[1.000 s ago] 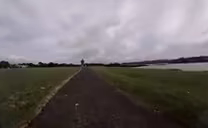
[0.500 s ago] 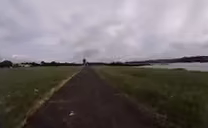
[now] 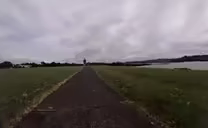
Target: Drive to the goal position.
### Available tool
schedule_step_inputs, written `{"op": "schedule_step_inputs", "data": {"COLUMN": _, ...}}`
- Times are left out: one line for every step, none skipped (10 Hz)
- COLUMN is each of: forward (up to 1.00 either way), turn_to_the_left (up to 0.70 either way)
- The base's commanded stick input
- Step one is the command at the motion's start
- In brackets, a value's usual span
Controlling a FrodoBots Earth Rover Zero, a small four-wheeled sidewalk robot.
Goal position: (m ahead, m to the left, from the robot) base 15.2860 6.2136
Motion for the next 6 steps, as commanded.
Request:
{"op": "schedule_step_inputs", "data": {"forward": 0.70, "turn_to_the_left": 0.14}}
{"op": "schedule_step_inputs", "data": {"forward": 0.70, "turn_to_the_left": 0.14}}
{"op": "schedule_step_inputs", "data": {"forward": 0.70, "turn_to_the_left": 0.14}}
{"op": "schedule_step_inputs", "data": {"forward": 0.70, "turn_to_the_left": 0.14}}
{"op": "schedule_step_inputs", "data": {"forward": 0.70, "turn_to_the_left": 0.14}}
{"op": "schedule_step_inputs", "data": {"forward": 0.70, "turn_to_the_left": 0.14}}
